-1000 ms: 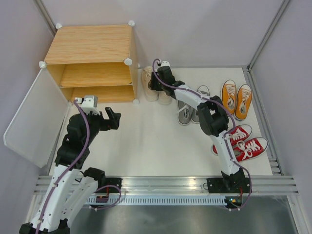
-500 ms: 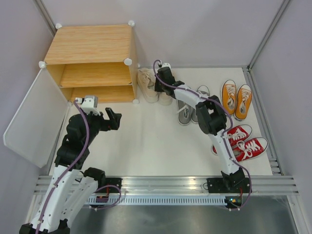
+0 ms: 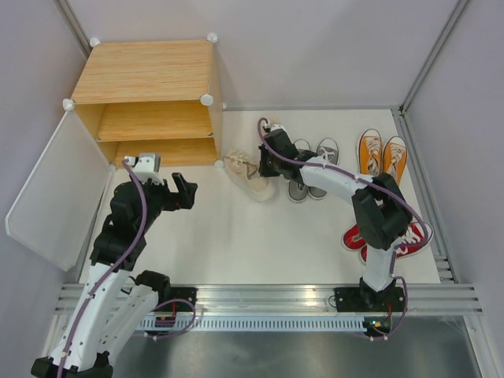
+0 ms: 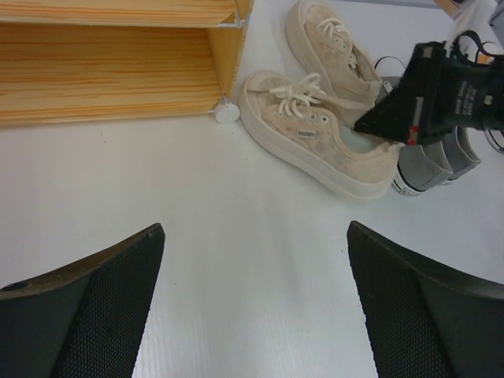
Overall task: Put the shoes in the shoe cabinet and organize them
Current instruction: Move the shoe to the center of the board.
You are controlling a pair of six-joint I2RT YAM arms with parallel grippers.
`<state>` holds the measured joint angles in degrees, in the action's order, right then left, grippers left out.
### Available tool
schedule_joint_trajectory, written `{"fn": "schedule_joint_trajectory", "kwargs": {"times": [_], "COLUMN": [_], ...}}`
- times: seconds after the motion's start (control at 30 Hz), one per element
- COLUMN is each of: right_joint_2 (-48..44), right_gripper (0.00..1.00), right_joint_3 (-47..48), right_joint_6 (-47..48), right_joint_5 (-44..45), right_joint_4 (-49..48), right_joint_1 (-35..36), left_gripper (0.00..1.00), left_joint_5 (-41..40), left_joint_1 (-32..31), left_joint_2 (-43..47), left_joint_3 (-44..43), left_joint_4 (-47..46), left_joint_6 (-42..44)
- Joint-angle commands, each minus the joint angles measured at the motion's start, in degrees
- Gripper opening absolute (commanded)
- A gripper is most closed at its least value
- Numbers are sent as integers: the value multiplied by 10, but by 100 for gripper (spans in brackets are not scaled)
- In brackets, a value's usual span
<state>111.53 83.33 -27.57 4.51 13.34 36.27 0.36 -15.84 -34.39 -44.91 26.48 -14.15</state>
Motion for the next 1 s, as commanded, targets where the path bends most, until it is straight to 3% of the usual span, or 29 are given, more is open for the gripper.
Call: {"fn": "schedule_joint_trajectory", "kwargs": {"times": [0.0,0.2,0.27,0.3,0.33,0.43,0.57,0.77,0.9,0.97], "right_joint_2": [-99,-190,-198,-197,-195,-202,-275,-412,-502,-551], "right_gripper": [1,3,15,31,40,59,65,70,74,75], "right_joint_3": [-74,-209,-243,-248,-248,-249,-287,-350,-409,-445], "right_joint_6": [-46,-117,-154,-159,-163,-164,-159,-127,-129,-134], "right_joint_5": [2,62,60,44,38,9,33,137,181,184], "right_joint_4": [-59,-95,-129,-146,-152,-158,-148,-72,-45,-41], "right_joint_1": [32,129,154,178,189,222,224,205,172,155], "left_gripper": [100,100,100,100,100,100,100,100,99,99], "left_joint_5": [-2,0,-1,-2,-15,-22,37,41,43,16], "left_joint_1": [3,3,1,1,1,0,1,-15,-69,-131], "left_joint_2": [-14,-27,-31,-33,-33,-38,-49,-93,-92,-111], "left_joint_3": [-4,-4,-4,-8,-11,-13,-29,-61,-36,-25], "left_joint_4": [-12,-11,-12,-10,-5,-3,16,95,64,46], "left_joint_6": [-12,-13,-5,-3,-3,-8,-44,-115,-182,-219]}}
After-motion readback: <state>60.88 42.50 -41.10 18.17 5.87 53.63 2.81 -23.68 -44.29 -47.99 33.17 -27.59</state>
